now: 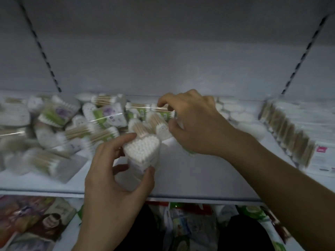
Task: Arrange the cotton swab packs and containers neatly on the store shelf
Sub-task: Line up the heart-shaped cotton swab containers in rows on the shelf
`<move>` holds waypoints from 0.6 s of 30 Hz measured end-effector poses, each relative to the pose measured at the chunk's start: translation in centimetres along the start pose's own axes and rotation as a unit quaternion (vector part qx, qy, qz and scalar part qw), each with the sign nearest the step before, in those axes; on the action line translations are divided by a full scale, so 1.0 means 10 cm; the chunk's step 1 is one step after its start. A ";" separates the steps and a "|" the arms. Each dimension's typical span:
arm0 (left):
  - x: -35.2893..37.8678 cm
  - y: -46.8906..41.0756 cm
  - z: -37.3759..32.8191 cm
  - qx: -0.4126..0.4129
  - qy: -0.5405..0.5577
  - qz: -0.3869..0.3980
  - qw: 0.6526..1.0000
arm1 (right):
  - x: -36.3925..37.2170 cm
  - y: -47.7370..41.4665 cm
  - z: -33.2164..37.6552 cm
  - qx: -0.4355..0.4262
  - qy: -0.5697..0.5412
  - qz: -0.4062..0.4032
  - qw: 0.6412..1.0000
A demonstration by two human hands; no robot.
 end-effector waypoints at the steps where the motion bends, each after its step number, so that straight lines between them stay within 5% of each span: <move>1: -0.06 0.01 0.03 -0.003 -0.009 -0.006 1.000 | 0.13 -0.11 0.03 -0.015 0.036 0.035 0.999; 4: -0.14 0.03 0.05 -0.006 -0.022 -0.002 1.000 | 0.47 -0.32 0.00 -0.002 0.134 0.175 0.975; 7: -0.15 0.05 0.06 -0.005 -0.025 0.002 1.000 | 0.54 -0.44 0.02 0.000 0.142 0.185 0.972; 10: -0.14 0.08 0.08 -0.010 -0.016 0.004 1.000 | 0.41 -0.49 0.00 0.019 0.096 0.145 0.985; 13: -0.12 0.09 0.07 -0.013 -0.004 0.014 1.000 | 0.01 -0.41 -0.05 0.054 -0.054 0.005 0.997; 18: 0.07 0.08 0.02 -0.015 0.010 0.046 0.999 | -0.42 0.17 -0.23 0.157 -0.361 -0.139 0.909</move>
Point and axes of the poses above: each hand's wrist, its own y-axis away from the middle knuckle, its own x-axis out of the palm, z = x × y, the point moved 7 cm from there along -y, towards the middle knuckle, and after that the axes turned 5 degrees about -z, right-handed, at the moved point
